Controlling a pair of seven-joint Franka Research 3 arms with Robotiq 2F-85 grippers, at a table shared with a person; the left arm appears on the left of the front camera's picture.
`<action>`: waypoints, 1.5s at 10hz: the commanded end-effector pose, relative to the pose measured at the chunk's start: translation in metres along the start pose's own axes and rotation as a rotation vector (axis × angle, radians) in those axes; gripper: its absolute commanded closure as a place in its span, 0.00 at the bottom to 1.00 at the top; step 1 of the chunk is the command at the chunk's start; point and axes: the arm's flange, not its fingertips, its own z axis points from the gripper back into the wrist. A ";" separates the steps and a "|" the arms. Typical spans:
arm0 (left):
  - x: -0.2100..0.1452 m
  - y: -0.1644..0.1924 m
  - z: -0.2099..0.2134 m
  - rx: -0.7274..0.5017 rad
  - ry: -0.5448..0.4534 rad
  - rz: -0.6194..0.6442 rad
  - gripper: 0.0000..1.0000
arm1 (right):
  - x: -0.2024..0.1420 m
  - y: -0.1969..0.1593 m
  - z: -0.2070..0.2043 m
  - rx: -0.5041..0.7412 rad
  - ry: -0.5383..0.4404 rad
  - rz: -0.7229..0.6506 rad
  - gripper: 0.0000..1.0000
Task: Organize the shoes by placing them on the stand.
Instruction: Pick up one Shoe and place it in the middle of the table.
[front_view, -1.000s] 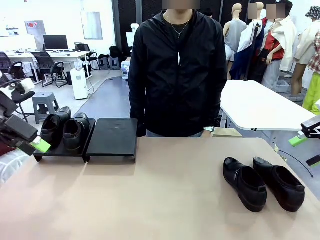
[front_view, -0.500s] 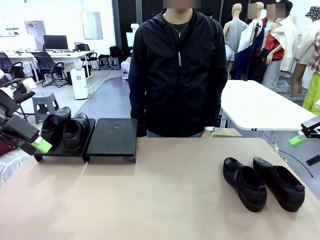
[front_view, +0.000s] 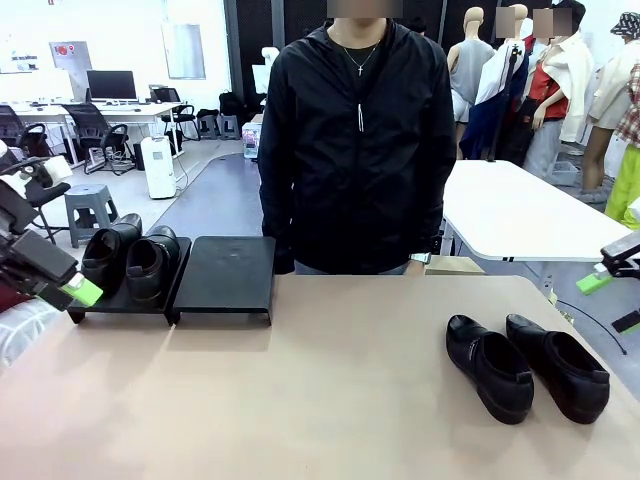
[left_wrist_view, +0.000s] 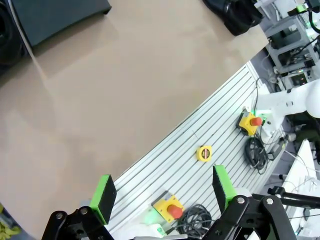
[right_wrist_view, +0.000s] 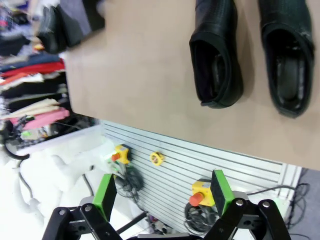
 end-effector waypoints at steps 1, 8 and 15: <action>0.000 0.001 0.002 -0.026 -0.004 -0.020 0.00 | 0.052 0.060 -0.065 -0.336 0.034 0.023 0.00; 0.000 0.001 0.002 -0.026 -0.004 -0.020 0.00 | 0.122 0.070 -0.170 -0.599 -0.178 0.022 0.00; 0.000 0.001 0.002 -0.026 -0.004 -0.020 0.00 | 0.123 0.023 -0.157 -0.758 0.122 0.172 0.00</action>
